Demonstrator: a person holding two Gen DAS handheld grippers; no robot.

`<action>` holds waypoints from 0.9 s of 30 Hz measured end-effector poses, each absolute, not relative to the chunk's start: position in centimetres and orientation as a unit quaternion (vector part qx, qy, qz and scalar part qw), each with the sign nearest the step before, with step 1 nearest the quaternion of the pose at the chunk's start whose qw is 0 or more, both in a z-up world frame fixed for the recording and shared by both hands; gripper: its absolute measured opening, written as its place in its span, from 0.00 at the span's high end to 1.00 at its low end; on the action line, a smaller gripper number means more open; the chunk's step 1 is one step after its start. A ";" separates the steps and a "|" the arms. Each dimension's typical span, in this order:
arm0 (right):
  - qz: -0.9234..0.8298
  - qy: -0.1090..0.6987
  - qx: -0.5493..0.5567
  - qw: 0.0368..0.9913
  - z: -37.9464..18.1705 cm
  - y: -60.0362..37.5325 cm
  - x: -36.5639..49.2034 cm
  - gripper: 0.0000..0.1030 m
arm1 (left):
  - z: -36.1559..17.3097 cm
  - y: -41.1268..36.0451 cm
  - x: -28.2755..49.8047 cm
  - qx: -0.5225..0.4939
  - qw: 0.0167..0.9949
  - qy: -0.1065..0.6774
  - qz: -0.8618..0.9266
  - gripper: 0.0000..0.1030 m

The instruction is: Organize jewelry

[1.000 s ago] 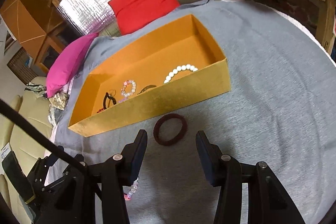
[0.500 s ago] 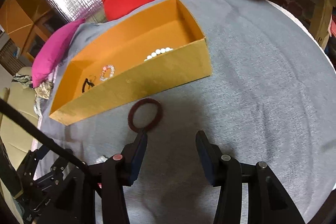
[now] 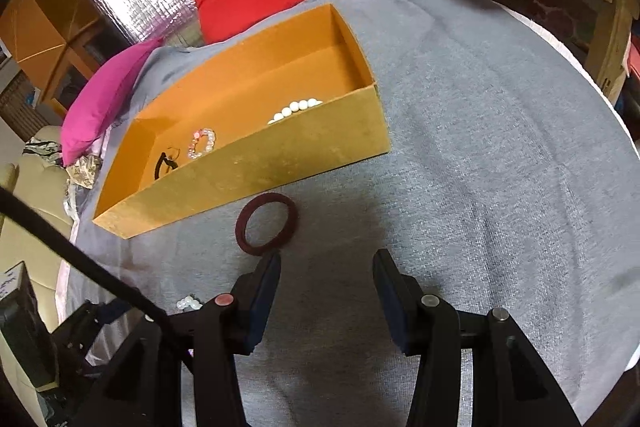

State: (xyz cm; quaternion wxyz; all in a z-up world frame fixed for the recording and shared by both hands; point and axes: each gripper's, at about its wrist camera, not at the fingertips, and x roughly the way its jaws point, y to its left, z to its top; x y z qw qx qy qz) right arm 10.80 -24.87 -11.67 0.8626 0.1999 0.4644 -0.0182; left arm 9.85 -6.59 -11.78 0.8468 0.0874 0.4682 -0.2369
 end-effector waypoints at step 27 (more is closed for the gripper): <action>-0.006 0.455 0.155 0.877 -11.4 -21.2 13.2 0.53 | -12.4 -5.2 11.0 0.069 0.854 0.465 -0.221 0.64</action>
